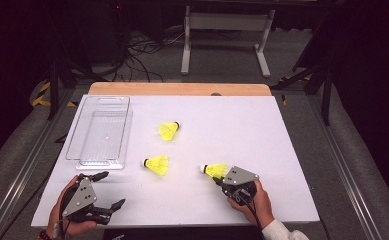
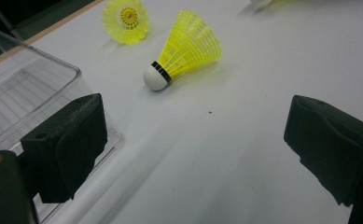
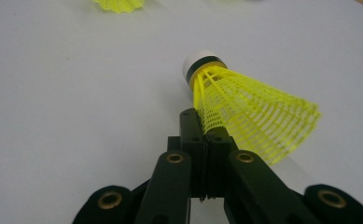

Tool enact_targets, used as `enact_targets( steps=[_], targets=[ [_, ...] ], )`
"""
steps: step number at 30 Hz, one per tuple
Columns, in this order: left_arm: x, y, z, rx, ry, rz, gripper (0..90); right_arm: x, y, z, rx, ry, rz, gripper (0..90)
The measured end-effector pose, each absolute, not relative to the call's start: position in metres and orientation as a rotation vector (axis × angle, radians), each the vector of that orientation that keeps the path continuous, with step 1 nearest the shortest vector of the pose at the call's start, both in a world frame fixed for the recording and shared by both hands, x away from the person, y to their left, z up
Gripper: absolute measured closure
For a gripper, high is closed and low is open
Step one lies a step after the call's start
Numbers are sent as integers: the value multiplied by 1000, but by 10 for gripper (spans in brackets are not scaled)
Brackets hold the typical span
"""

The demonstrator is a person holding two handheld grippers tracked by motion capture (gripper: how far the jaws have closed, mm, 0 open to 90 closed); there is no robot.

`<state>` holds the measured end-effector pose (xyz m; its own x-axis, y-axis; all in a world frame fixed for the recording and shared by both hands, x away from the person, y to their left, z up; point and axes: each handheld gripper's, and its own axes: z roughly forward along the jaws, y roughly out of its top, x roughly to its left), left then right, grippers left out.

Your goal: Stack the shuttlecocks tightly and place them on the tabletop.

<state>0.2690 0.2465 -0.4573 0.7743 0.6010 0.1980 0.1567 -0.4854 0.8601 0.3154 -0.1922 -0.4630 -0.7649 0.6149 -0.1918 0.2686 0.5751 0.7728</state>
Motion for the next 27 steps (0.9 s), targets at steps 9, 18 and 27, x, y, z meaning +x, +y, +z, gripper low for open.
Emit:
enact_targets(
  steps=[9,18,27],
  targets=[
    [267,247,-458,2044,569,608,71,314,-194,-457,679,2342,1078,898],
    [266,246,-457,2053,564,625,71,309,-198,-446,649,2307,1123,898],
    [265,247,-457,2054,564,626,70,308,-198,-440,620,2304,1145,898]
  ],
)
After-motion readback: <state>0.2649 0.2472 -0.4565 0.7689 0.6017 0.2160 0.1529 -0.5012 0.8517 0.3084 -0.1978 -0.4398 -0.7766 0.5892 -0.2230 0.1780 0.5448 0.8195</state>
